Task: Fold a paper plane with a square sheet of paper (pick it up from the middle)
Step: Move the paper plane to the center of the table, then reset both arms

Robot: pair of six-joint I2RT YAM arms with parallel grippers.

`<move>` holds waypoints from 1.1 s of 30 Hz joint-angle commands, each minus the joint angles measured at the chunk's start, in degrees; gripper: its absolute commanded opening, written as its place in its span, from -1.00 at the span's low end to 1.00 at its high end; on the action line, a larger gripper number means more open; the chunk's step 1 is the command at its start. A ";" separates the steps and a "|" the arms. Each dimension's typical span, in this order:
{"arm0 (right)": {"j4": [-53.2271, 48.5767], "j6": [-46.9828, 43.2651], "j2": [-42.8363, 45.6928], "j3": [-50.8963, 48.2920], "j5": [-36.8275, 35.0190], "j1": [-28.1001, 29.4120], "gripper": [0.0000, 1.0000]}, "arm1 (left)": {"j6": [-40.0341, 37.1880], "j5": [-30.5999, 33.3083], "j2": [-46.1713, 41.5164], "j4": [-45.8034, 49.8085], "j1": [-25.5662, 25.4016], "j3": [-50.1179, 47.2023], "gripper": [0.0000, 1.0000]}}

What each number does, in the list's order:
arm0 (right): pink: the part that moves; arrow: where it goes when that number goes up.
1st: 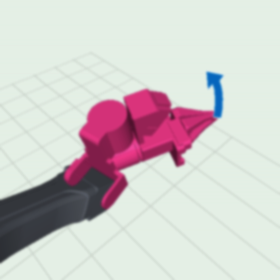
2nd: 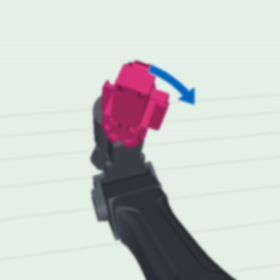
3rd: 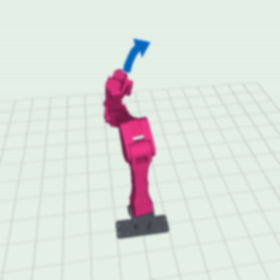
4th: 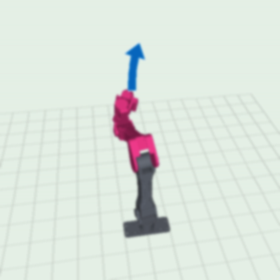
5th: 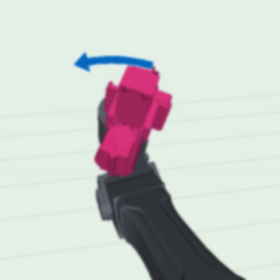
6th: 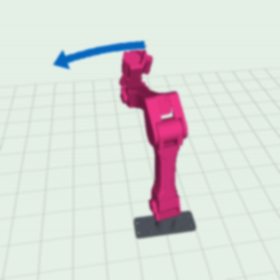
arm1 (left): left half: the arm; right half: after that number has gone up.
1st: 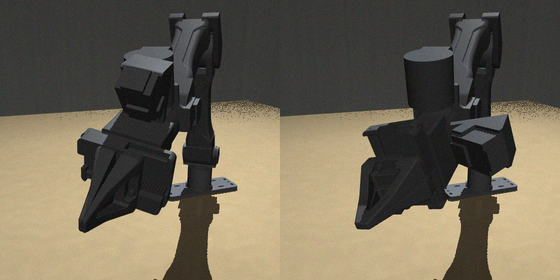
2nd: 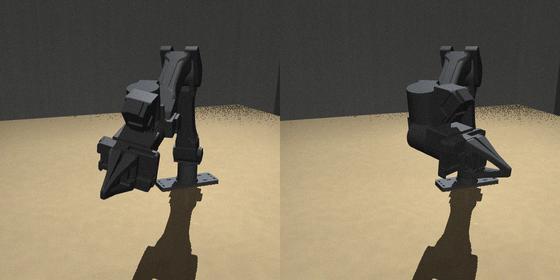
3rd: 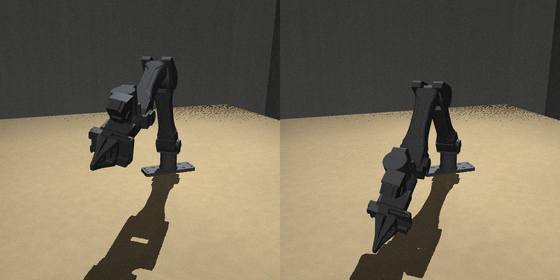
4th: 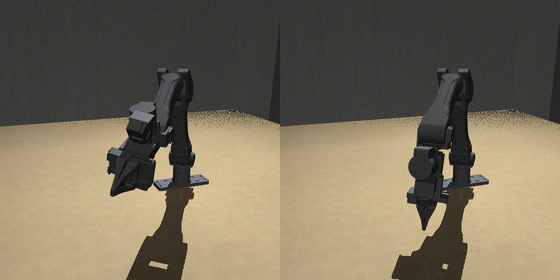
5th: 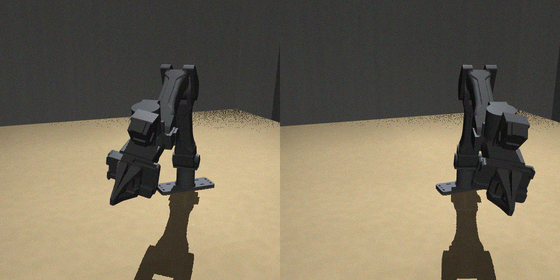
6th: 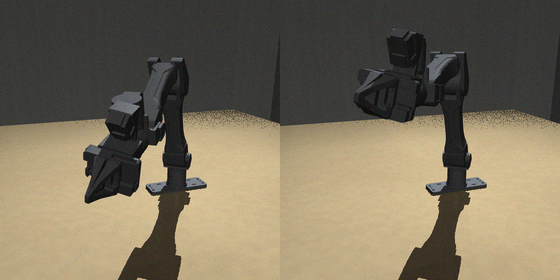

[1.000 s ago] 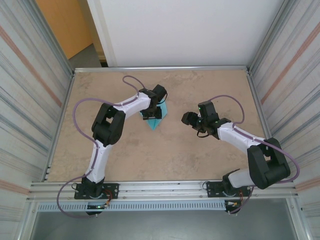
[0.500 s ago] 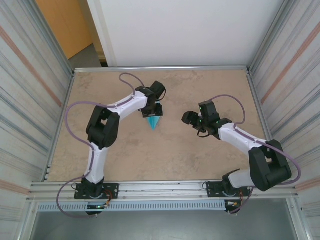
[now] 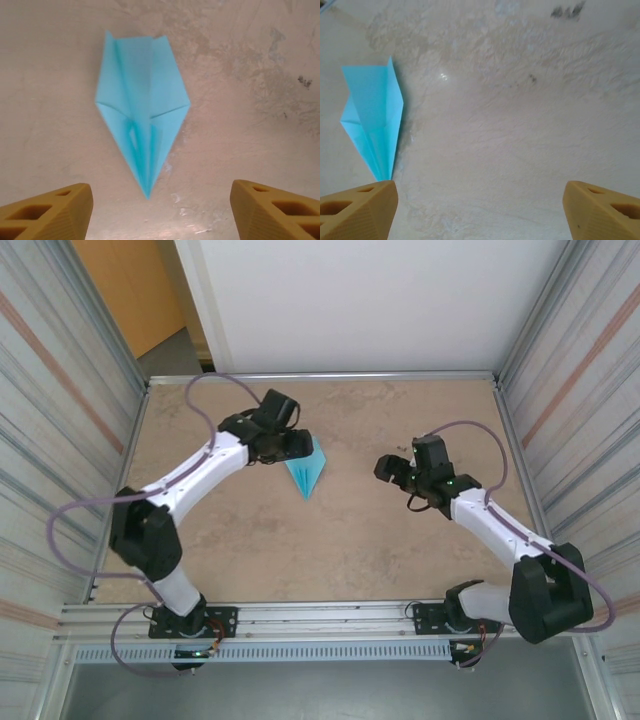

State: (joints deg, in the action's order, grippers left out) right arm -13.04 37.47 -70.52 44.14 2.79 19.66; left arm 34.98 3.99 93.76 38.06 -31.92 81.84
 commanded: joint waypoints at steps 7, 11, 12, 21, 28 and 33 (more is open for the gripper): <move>-6.16 -13.47 12.65 1.57 -17.74 -8.71 0.98 | -5.09 8.55 -21.12 -11.88 12.50 -23.80 0.97; -4.07 -13.24 13.56 -0.83 -23.87 -14.15 0.98 | -8.54 15.93 -27.50 -17.64 17.08 -33.62 0.97; -2.47 -13.84 13.52 -1.94 -25.11 -15.10 0.98 | -9.49 17.47 -28.98 -19.25 18.21 -35.88 0.97; 12.92 -16.66 8.44 -11.11 -25.41 -22.50 0.98 | -18.10 23.18 -35.48 -39.25 23.84 -50.69 0.97; 24.45 -22.20 0.13 -14.02 -19.53 -22.47 0.98 | -28.46 22.66 -28.70 -51.94 24.92 -54.85 0.97; 36.77 -25.60 -2.40 -18.12 -12.14 -22.54 0.98 | -32.83 17.18 -22.21 -61.90 25.51 -56.97 0.97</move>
State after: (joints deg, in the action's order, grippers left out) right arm 13.52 15.75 -71.55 27.27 -14.06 -2.66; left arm 7.31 23.81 69.93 -14.72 -6.79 26.33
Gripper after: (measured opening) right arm 0.990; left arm 0.986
